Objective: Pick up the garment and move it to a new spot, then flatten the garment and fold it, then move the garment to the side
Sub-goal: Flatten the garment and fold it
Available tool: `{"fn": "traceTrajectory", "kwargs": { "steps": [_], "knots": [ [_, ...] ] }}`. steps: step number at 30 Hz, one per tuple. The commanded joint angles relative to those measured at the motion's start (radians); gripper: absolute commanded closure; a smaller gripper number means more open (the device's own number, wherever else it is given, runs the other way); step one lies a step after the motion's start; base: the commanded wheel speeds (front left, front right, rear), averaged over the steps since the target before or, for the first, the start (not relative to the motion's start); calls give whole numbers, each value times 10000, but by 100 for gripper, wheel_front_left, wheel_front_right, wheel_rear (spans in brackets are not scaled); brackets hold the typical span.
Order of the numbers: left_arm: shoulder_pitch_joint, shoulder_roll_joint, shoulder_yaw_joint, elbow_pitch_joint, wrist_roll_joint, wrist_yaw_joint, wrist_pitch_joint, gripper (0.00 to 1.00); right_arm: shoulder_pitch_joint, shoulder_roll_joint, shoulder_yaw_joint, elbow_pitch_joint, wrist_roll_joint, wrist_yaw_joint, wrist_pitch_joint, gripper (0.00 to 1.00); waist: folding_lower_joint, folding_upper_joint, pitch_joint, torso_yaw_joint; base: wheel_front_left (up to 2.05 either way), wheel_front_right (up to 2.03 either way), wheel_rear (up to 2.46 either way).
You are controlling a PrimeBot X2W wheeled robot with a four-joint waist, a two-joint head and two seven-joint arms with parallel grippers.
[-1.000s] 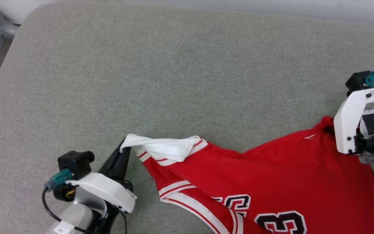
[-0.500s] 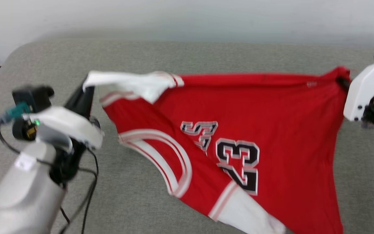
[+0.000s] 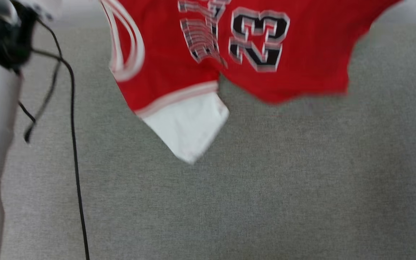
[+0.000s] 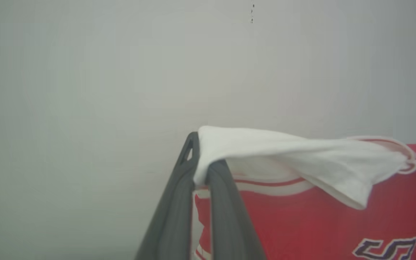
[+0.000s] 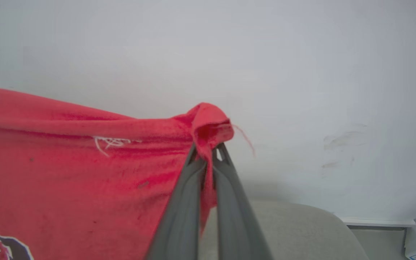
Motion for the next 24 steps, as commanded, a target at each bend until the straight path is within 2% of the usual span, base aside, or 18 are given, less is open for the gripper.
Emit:
{"fn": "traceTrajectory", "kwargs": {
  "steps": [1, 12, 17, 24],
  "knots": [
    [-272, 75, 67, 136, 74, -5, -73, 100, -289, -44, -114, 44, -135, -21, -105, 100, -1, 0, 283, -83, 0, 0, 0],
    [-3740, 405, 295, 1975, 427, -365, -726, 100, -3654, 345, -829, 958, -1510, -24, -1209, 100, -1, 0, 2010, -296, 0, 0, 0],
    [-4246, 309, 326, 2595, 263, -552, -858, 100, -4317, 594, -1034, 1611, -1902, -24, -1503, 100, -1, 0, 2759, -284, 0, 0, 0],
    [-3934, 40, 331, 3379, -74, -816, -1104, 100, -4296, 872, -1196, 2677, -2128, -23, -2013, 100, -1, 0, 3446, -128, 0, 0, 0]
  ]
}}
